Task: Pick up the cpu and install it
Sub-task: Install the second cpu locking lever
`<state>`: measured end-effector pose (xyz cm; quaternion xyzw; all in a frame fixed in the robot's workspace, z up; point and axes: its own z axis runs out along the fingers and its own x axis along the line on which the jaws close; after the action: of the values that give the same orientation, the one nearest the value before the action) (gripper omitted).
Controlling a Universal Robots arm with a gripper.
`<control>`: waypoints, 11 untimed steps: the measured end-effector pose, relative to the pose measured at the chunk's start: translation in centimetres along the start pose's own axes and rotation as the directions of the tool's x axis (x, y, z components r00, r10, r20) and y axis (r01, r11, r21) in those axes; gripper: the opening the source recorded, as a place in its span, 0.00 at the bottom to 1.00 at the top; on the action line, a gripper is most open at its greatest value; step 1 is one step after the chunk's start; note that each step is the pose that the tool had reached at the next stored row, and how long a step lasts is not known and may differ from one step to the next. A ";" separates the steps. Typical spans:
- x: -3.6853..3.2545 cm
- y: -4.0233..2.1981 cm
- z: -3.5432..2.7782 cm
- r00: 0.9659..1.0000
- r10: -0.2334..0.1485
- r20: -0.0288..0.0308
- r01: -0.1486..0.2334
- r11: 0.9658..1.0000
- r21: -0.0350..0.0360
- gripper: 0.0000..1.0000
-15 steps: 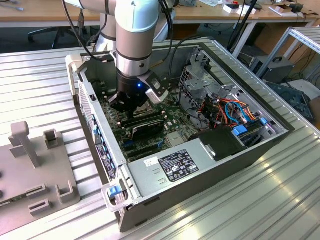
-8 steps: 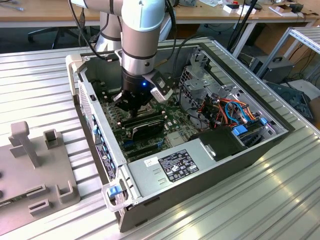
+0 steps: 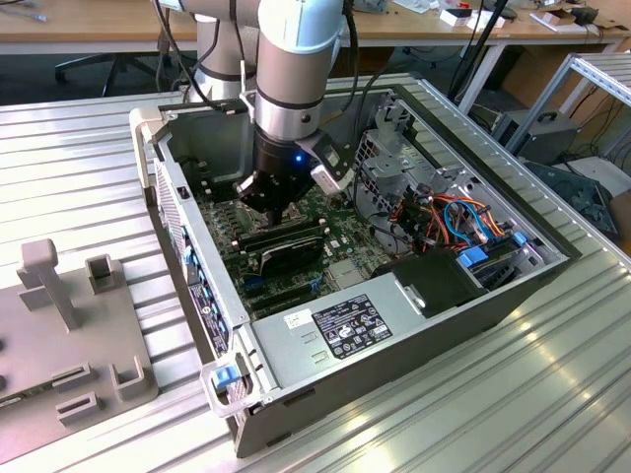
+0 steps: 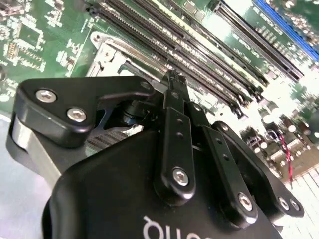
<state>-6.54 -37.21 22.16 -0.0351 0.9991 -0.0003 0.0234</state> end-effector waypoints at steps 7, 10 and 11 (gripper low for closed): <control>-0.22 0.06 -2.73 1.000 0.000 0.000 0.000 1.000 0.000 0.11; -0.48 0.70 -2.71 1.000 0.000 0.000 0.000 1.000 0.000 0.11; -0.51 0.99 -2.71 1.000 0.000 0.000 0.000 1.000 0.000 0.11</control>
<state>-6.23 -36.19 24.88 -0.0351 0.9991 -0.0003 0.0234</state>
